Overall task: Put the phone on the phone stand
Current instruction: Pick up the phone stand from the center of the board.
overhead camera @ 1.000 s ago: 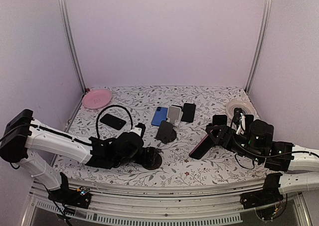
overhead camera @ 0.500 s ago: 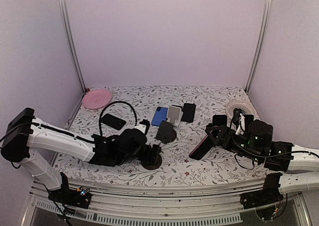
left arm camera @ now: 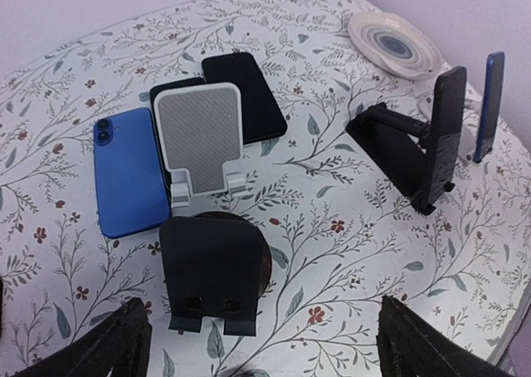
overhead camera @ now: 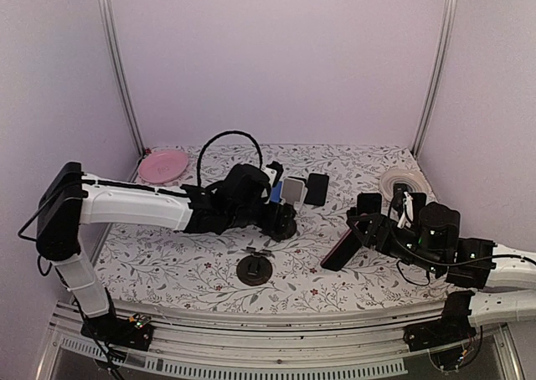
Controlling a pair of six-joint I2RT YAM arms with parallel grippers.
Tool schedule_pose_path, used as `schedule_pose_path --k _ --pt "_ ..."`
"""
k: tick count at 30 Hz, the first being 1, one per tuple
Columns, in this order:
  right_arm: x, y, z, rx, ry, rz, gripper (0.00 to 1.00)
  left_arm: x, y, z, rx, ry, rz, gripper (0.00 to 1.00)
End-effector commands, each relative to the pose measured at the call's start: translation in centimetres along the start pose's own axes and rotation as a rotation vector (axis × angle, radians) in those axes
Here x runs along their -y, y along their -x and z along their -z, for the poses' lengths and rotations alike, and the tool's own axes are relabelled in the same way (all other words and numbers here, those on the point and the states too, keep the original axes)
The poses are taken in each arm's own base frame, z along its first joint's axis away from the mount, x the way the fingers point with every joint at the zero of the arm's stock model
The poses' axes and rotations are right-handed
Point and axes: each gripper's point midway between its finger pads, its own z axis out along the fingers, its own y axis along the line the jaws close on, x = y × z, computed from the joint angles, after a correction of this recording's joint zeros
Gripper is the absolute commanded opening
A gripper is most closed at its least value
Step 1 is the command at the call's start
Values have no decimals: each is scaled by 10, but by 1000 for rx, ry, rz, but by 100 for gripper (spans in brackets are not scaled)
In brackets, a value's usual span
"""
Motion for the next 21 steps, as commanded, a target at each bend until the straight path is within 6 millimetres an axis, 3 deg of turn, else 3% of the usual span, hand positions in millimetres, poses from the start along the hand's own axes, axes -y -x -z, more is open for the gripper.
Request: schedule_pose_path --k 1,8,11,13,21 --pt "-23 23 11 62 59 1 4 -14 -16 -31 -96 4 -74 95" --pt "-25 25 12 60 57 21 5 -30 -24 -62 -145 15 -101 95" --pt "-27 23 10 51 59 25 4 -27 -23 -67 -150 -13 -118 95" --pt "-26 21 8 44 59 28 4 -29 -41 -81 -193 -13 -132 95" --pt "-30 20 6 31 65 34 4 -44 -49 -100 -210 31 -132 91"
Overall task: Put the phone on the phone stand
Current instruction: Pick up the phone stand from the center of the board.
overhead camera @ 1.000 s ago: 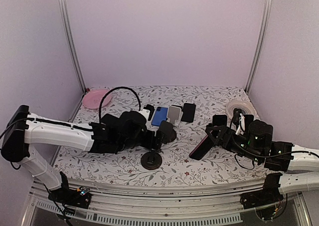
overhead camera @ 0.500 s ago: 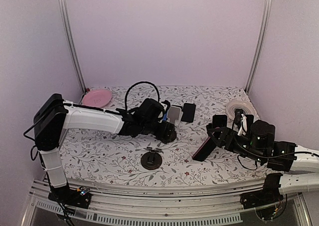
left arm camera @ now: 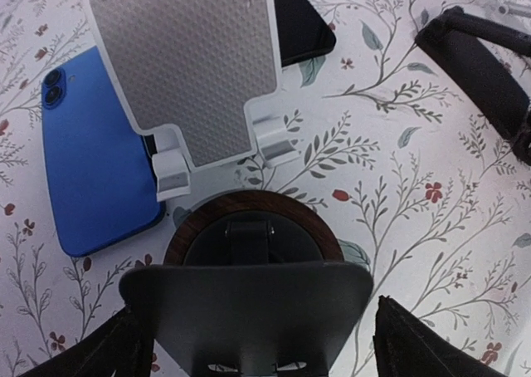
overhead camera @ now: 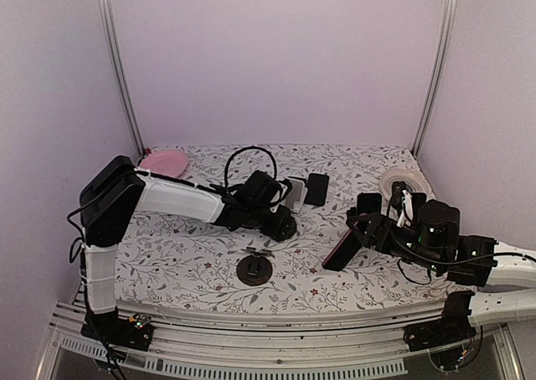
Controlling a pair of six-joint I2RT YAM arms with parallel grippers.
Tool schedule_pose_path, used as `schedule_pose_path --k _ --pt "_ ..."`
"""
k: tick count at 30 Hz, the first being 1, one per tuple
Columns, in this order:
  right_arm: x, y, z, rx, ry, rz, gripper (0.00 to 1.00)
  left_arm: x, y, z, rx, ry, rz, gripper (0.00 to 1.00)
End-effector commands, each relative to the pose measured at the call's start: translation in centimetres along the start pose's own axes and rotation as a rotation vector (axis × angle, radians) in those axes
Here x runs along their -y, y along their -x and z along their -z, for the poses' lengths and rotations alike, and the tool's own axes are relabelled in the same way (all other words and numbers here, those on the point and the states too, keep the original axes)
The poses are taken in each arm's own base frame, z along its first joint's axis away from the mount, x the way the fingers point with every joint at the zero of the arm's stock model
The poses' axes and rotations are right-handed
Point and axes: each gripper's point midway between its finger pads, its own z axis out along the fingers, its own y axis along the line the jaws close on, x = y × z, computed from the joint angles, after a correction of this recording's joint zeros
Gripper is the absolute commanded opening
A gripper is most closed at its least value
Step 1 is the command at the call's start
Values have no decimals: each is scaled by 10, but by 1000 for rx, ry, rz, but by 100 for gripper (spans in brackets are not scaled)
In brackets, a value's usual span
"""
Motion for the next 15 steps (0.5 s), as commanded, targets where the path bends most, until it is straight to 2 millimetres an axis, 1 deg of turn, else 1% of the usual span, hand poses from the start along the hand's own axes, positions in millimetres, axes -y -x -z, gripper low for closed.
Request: schedule_pose_path --k 1,3,5,7,10,15 --pt "-27 20 5 46 79 -12 4 -13 6 -10 8 19 2 90" --pt "-27 20 5 46 78 -12 4 -14 4 -12 3 17 9 85" --pt "-27 19 4 44 76 -10 4 -9 2 -12 -1 1 17 79" --pt "-27 19 4 44 76 -10 4 -4 1 -9 -3 -14 30 70" --pt "-27 19 4 43 75 -9 4 6 0 -3 0 -28 37 61" --pt "-28 19 3 42 77 -10 4 24 5 11 25 -28 90 55"
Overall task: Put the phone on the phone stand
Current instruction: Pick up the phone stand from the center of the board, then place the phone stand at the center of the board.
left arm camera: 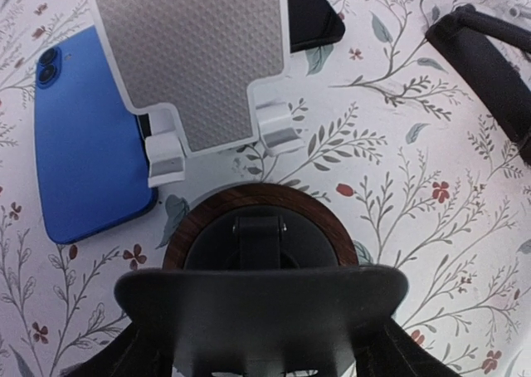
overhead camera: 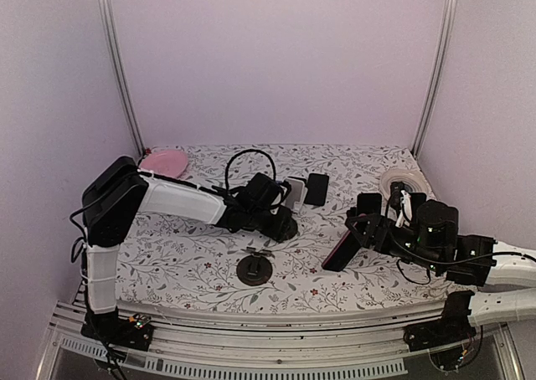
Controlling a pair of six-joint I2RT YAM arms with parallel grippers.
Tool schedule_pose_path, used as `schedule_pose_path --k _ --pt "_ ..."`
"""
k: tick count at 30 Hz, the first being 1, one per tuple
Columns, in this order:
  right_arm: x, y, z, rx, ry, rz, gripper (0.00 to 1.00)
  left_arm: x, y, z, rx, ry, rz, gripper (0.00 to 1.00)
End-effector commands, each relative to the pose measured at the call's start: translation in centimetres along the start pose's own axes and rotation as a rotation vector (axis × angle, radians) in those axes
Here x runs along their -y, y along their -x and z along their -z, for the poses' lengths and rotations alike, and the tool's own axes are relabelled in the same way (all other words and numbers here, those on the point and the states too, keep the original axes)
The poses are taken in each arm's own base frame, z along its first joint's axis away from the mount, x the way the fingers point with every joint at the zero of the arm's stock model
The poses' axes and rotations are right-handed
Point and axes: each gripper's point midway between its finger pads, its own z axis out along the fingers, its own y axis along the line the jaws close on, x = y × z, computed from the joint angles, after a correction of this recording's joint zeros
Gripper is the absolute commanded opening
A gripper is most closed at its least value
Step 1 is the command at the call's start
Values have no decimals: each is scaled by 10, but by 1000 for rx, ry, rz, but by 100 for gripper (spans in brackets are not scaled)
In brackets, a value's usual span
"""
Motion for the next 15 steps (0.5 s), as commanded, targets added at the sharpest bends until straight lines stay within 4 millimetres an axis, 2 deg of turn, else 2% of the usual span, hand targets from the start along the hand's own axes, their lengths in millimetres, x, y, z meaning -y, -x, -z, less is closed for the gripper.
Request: schedule_pose_path --k 1,8,15 --pt "-29 22 5 51 82 -19 4 23 15 21 55 -20 71 53" --pt "-29 25 7 56 71 -11 4 57 21 21 85 0 136 51" --pt "-27 29 12 70 59 -8 4 78 30 13 111 -11 210 51"
